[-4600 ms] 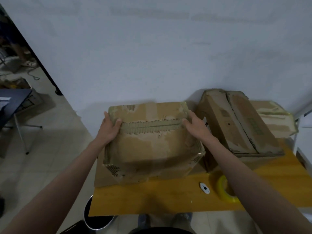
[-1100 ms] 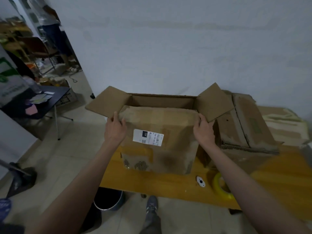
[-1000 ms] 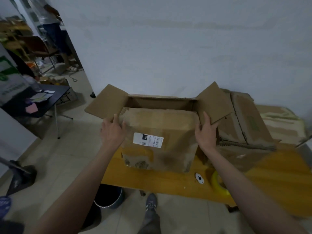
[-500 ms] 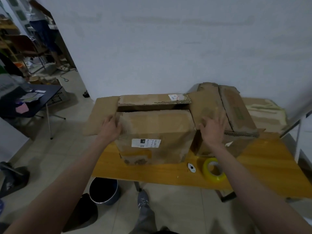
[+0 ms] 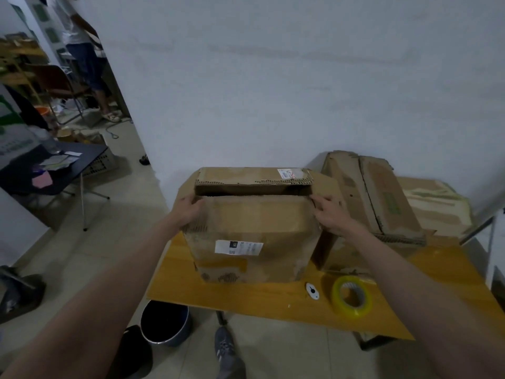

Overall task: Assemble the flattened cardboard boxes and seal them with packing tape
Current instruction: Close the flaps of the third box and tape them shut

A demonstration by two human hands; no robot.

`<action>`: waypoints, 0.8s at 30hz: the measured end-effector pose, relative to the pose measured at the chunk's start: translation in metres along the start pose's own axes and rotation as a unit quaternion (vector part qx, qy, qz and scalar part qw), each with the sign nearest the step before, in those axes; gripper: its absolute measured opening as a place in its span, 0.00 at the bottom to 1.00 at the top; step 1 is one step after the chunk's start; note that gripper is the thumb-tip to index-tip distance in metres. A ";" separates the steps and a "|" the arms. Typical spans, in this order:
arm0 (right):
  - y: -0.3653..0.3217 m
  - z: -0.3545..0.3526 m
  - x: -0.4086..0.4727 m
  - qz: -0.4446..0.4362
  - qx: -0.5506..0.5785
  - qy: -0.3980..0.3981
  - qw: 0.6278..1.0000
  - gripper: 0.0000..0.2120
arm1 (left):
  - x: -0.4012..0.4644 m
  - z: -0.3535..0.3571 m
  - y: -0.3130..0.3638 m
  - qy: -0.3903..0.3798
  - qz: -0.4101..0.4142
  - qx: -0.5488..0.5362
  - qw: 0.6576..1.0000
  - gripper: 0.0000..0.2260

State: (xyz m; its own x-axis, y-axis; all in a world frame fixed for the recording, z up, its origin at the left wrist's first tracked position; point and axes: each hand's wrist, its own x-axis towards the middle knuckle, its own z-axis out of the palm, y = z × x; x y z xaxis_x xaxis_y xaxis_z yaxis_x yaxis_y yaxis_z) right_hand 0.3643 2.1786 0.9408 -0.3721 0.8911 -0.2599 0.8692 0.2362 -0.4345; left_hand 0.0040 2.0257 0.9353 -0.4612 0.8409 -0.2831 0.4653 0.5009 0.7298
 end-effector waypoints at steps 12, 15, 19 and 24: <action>-0.026 -0.031 0.023 0.011 0.164 -0.019 0.986 0.18 | 0.015 -0.019 0.016 0.065 -0.002 -0.028 0.997 0.18; -0.028 -0.048 0.011 0.040 0.255 -0.035 0.966 0.23 | 0.008 -0.037 0.025 0.079 -0.047 -0.115 0.989 0.23; -0.009 -0.066 0.002 0.012 0.323 -0.121 0.939 0.17 | -0.005 -0.063 0.023 -0.054 -0.024 -0.124 0.990 0.12; 0.006 -0.056 -0.003 0.004 0.129 -0.214 0.968 0.27 | -0.017 -0.084 0.018 -0.226 0.008 -0.061 0.972 0.15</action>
State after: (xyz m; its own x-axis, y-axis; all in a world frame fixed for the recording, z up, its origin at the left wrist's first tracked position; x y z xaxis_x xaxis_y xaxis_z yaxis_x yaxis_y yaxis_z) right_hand 0.3890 2.1995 0.9875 -0.5145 0.6376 -0.5734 0.7830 0.0768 -0.6173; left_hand -0.0428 2.0033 1.0056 -0.0624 0.8666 -0.4951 0.3648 0.4816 0.7969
